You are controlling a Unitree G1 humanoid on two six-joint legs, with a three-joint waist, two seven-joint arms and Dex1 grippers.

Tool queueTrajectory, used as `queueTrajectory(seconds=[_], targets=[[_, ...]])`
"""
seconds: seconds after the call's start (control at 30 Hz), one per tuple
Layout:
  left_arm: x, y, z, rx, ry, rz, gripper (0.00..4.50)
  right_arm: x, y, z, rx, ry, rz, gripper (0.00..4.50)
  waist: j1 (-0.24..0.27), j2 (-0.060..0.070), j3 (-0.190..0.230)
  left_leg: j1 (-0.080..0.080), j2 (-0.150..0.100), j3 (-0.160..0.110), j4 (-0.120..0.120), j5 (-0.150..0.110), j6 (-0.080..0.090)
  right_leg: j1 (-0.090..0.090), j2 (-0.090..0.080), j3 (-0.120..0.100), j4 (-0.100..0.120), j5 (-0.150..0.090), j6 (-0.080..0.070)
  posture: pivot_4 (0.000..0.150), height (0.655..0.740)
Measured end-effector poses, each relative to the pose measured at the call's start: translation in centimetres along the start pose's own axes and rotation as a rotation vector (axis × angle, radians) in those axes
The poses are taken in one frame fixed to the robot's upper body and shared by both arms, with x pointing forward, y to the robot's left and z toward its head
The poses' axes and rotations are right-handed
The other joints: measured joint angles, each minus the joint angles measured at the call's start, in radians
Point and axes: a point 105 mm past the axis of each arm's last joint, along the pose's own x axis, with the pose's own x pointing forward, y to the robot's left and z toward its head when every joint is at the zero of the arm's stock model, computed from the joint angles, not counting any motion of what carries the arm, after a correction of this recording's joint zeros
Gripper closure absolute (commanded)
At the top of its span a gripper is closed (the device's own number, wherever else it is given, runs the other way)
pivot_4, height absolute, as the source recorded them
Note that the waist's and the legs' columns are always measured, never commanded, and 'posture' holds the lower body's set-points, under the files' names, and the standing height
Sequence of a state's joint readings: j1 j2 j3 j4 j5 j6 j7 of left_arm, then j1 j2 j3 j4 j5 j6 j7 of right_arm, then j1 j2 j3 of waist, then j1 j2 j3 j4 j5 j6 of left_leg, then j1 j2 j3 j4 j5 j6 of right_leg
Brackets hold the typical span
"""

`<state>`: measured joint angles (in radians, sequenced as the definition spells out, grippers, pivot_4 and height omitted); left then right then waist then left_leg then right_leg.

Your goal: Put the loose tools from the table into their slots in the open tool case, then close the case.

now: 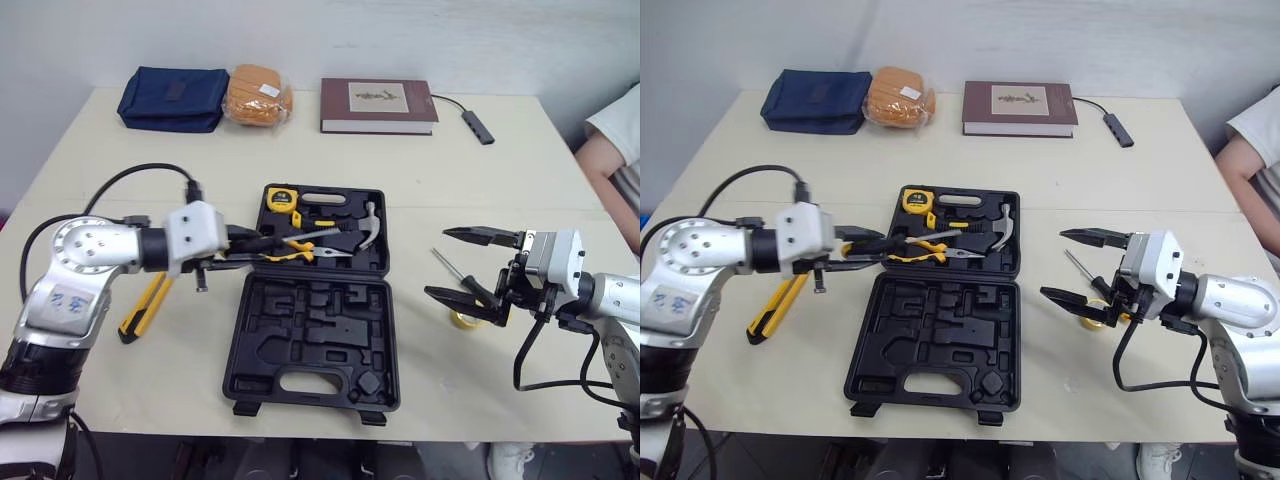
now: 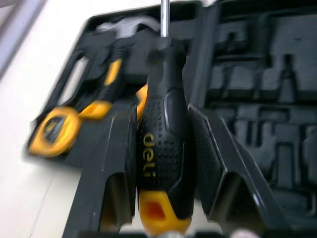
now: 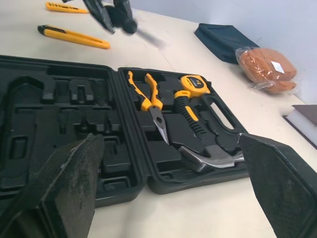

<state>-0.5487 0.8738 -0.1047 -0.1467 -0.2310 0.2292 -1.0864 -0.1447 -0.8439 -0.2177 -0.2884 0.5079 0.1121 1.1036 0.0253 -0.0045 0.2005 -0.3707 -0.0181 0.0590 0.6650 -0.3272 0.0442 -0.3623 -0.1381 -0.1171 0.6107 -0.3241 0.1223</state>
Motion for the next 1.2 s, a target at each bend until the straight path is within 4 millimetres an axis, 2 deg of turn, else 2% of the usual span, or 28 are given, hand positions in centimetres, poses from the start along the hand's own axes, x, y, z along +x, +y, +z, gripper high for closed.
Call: queueTrajectory(seconds=[0.07, 0.13, 0.3, 0.53, 0.8, 1.2], targets=[[1.3, -0.5, -0.2, 0.017, 0.042, -0.066, 3.61, 0.1, 0.1, -0.2, 0.003, 0.016, 0.002, 0.0, -0.003, 0.0, 0.0, 0.0, 0.001, 0.001, 0.0, 0.0, 0.0, -0.001, 0.002, -0.001, 0.0, 0.0, 0.0, 0.15, 0.74], [2.2, -0.1, -0.4, 0.054, 0.069, -0.075, 3.61, 0.1, 0.1, -0.2, 0.004, 0.018, -0.007, 0.0, -0.001, 0.0, 0.0, 0.0, 0.002, 0.001, 0.001, 0.0, 0.0, -0.001, 0.003, -0.002, 0.0, 0.0, 0.0, 0.15, 0.74], [4.1, -0.2, -1.0, 0.024, 0.128, -0.087, 3.61, -0.1, 1.8, -0.4, 0.018, 0.034, 0.014, 0.0, 0.001, 0.0, 0.0, -0.001, 0.003, 0.0, 0.002, 0.0, 0.0, 0.0, 0.004, 0.0, 0.0, 0.0, 0.001, 0.15, 0.74], [4.7, -1.4, -1.2, 0.016, 0.151, -0.182, 3.61, -0.3, 1.3, -0.1, 0.007, 0.036, -0.032, 0.0, 0.001, 0.0, 0.0, -0.001, 0.003, -0.003, 0.003, 0.0, 0.0, 0.001, 0.004, 0.005, 0.0, 0.0, 0.001, 0.15, 0.74], [4.7, -1.4, -2.1, 0.026, 0.2, -0.165, 3.61, -0.3, 1.3, -0.2, 0.016, 0.032, -0.051, 0.0, 0.001, 0.0, 0.0, -0.001, 0.003, -0.003, 0.003, 0.0, 0.0, 0.001, 0.004, 0.005, 0.0, 0.0, 0.001, 0.15, 0.74], [5.0, -1.7, -2.0, 0.094, 0.209, -0.188, 3.61, 0.1, 1.0, 0.1, -0.015, 0.002, -0.072, 0.0, 0.001, 0.0, 0.0, -0.001, 0.003, -0.003, 0.004, 0.0, 0.0, 0.002, 0.004, 0.004, 0.0, 0.0, 0.001, 0.15, 0.74]])
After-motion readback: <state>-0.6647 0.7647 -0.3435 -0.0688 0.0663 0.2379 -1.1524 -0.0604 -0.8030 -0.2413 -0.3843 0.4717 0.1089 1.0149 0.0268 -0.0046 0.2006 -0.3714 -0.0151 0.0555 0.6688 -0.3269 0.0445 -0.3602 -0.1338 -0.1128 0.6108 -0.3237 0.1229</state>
